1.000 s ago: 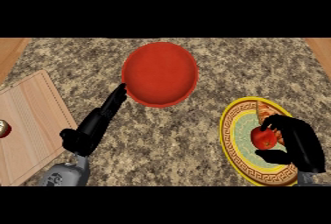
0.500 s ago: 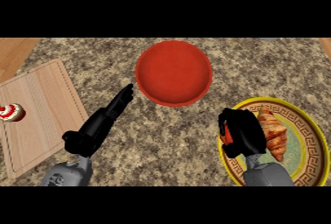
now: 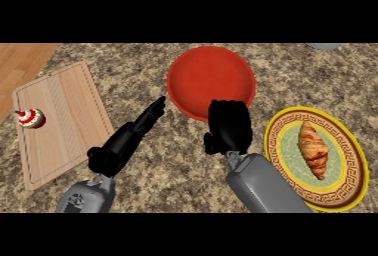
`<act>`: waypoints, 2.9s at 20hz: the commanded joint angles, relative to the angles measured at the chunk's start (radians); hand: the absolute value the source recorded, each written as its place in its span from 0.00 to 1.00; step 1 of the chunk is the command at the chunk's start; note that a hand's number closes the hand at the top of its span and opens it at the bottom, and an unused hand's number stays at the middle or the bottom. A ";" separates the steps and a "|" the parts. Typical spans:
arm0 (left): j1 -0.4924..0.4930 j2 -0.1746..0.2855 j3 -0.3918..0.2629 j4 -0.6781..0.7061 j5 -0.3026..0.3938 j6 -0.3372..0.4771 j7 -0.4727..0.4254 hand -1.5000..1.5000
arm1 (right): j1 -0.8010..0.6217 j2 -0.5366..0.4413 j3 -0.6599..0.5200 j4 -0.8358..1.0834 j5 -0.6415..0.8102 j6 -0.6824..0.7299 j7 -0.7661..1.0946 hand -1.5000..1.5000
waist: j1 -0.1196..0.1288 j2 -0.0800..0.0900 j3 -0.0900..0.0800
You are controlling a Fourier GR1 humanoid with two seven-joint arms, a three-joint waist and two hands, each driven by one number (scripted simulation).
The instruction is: Pick the tomato from the plate and place it in the bowl
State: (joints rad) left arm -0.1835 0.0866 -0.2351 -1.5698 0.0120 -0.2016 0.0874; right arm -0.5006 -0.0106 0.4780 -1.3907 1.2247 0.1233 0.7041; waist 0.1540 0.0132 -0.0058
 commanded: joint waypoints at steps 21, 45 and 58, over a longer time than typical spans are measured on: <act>0.002 -0.006 0.037 0.047 -0.022 0.032 -0.030 0.50 | -0.735 0.010 0.103 0.579 -0.142 -0.441 0.510 1.00 | -0.064 0.006 0.003; 0.011 -0.013 0.053 0.014 -0.036 0.041 -0.025 0.50 | -0.753 0.010 -0.207 0.949 -0.540 -0.805 0.006 0.00 | -0.099 0.002 0.005; 0.085 0.035 0.109 -0.050 -0.003 0.022 0.020 0.50 | -0.443 -0.093 -0.368 0.628 -0.632 -0.994 -0.086 0.00 | -0.173 -0.023 0.006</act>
State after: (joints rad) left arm -0.1204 0.1040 -0.1369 -1.5904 -0.0032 -0.1663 0.0834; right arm -1.0570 -0.0730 0.1309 -0.6524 0.6091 -0.8123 0.6213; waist -0.0037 -0.0036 0.0004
